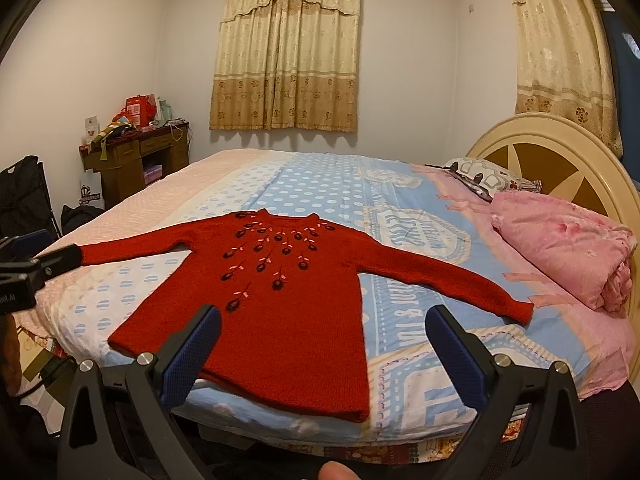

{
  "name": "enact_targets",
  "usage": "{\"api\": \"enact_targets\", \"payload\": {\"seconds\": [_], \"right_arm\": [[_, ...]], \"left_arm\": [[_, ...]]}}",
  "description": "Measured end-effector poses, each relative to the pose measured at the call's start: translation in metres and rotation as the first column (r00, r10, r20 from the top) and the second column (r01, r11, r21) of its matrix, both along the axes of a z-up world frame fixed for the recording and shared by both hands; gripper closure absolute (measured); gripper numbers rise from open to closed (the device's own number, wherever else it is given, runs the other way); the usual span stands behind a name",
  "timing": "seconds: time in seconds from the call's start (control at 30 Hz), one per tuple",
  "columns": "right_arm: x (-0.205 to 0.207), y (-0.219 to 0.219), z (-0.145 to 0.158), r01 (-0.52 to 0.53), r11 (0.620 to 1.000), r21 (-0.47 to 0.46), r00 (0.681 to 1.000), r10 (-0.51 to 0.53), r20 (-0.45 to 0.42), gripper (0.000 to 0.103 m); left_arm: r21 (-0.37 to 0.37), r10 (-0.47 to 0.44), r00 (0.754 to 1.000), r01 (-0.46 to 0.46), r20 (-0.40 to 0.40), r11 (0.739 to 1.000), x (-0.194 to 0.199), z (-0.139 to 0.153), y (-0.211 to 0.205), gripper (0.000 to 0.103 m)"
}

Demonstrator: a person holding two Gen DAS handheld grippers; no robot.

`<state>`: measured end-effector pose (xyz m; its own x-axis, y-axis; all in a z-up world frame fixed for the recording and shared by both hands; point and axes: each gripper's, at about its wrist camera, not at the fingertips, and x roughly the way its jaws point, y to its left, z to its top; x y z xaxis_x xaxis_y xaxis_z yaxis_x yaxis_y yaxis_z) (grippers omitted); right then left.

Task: Fold small clothes
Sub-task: 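Move the right gripper to the sweater's sleeve cuff and grasp it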

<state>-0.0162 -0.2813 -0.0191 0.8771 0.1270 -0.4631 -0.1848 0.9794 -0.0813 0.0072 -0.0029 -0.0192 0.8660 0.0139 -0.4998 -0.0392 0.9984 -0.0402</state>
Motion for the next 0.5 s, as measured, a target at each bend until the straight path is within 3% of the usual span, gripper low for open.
{"api": "enact_targets", "payload": {"seconds": [0.23,0.5], "right_arm": [[0.037,-0.029,-0.01,0.037,0.999,-0.003,0.999,-0.037,-0.016,0.001],[0.109,-0.074,-0.039,0.138,0.99,0.03,0.983,-0.134,-0.122,0.001]], "left_arm": [[0.045,0.005,1.0,-0.004,-0.019,0.999,0.028,-0.007,0.003,0.0],[0.076,-0.009,0.994,0.017,-0.104,0.997,0.085,-0.022,0.013,0.0]]}}
